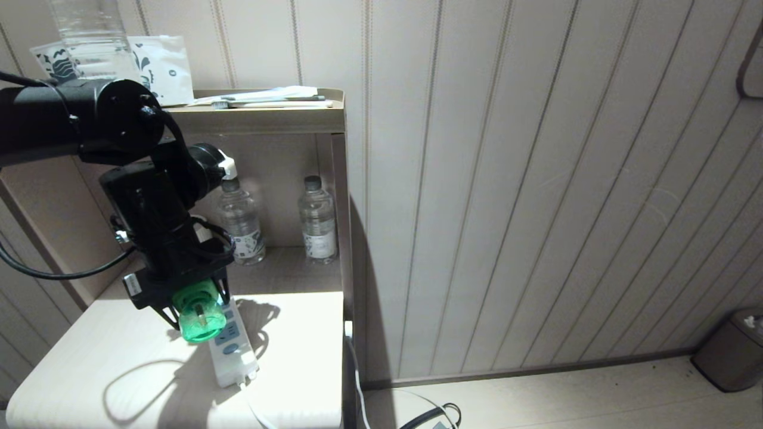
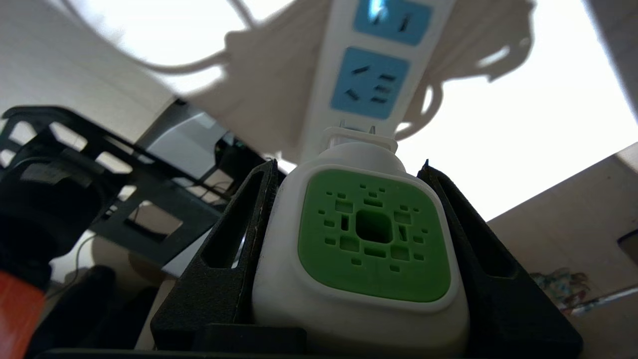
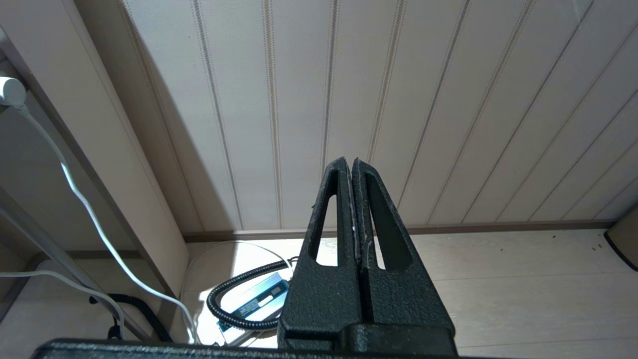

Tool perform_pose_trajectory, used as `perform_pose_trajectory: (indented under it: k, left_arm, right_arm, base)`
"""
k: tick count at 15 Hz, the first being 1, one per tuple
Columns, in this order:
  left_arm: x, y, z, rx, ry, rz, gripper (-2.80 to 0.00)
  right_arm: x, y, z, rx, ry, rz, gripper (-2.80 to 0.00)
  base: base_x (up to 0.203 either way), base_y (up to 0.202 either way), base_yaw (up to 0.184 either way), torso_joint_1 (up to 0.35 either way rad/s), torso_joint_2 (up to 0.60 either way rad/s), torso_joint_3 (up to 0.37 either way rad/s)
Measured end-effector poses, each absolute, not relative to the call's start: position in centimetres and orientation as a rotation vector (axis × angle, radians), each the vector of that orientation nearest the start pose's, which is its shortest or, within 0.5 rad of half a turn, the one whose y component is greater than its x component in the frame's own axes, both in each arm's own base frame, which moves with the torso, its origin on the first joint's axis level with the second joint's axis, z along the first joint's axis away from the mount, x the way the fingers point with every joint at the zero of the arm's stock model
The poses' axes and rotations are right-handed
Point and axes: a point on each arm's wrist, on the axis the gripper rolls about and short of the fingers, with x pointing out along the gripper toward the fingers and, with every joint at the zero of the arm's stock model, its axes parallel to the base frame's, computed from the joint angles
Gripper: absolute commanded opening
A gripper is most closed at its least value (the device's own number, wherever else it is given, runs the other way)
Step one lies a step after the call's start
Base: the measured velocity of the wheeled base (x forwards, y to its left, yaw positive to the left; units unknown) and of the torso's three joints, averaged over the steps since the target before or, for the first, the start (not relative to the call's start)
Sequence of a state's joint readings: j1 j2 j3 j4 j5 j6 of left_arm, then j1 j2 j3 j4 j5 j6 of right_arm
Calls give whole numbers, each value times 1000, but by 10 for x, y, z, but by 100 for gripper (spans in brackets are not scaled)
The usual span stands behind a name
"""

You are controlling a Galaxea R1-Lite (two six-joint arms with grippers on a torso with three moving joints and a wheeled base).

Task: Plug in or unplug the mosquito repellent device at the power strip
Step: Insert the plug into the socket

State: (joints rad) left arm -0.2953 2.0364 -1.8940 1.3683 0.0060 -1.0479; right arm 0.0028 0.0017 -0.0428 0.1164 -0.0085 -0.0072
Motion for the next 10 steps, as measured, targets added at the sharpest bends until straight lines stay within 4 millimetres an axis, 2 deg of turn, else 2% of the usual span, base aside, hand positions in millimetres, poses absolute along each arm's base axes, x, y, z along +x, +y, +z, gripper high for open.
perform_pose_trajectory:
  k: [4,10]
  left_arm:
    - [332,-95,198,-632,1406,544,-280]
    - [343,-80,187,-644,1416,582,-280]
  right_arm:
    - [-26,0,75,-8,76,-5,-280]
    - [-26,0,75,-8,76,-5,-280]
  base:
    - [0,0,0,0,0,0]
    - [0,0,0,0,0,0]
